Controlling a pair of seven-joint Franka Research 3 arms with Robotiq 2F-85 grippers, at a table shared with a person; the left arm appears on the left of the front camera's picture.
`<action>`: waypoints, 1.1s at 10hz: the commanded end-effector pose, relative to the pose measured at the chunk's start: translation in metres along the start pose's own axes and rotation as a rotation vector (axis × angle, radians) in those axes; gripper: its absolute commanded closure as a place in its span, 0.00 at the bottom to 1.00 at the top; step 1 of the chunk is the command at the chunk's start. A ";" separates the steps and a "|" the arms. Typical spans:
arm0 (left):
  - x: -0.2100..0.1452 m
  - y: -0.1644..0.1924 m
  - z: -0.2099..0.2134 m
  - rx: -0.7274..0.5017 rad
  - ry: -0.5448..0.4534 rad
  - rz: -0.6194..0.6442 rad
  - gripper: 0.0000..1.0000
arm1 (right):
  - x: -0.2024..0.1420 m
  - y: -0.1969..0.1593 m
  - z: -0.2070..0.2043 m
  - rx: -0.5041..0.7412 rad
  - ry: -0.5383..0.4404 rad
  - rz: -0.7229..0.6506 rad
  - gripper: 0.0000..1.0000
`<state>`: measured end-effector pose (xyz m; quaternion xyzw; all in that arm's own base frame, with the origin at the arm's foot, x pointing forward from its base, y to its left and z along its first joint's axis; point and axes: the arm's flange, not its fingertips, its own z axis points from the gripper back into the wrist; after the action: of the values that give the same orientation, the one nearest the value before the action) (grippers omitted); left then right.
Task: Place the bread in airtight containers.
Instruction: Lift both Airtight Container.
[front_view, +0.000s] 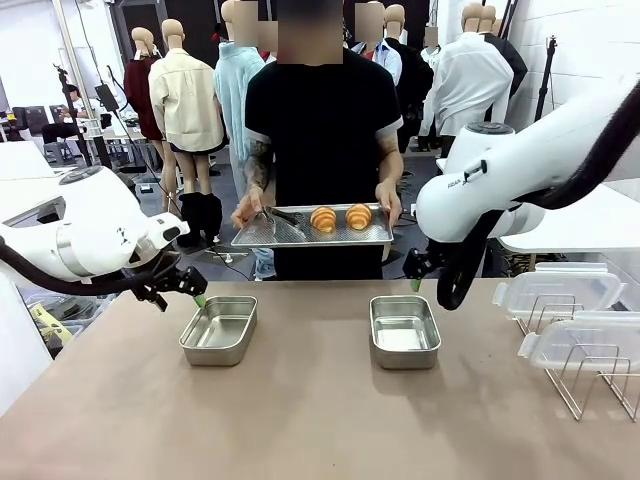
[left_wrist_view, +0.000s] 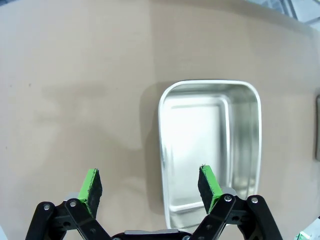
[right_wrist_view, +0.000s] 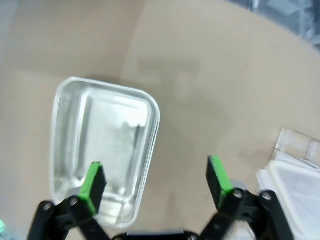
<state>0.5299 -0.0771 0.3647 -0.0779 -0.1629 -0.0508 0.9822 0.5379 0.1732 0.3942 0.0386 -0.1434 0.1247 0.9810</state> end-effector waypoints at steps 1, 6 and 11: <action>0.005 0.004 -0.015 0.046 0.055 0.010 0.00 | 0.003 0.000 -0.022 0.001 0.033 -0.040 0.00; 0.011 0.003 -0.040 0.068 0.114 0.018 0.00 | -0.034 0.007 -0.071 0.053 0.110 -0.015 0.00; 0.011 -0.005 -0.047 0.120 0.121 0.009 0.00 | -0.040 0.001 -0.095 0.029 0.099 -0.026 0.00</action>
<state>0.5509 -0.0843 0.3243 -0.0312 -0.1118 -0.0497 0.9920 0.5269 0.1763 0.2961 0.0439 -0.0818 0.1190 0.9885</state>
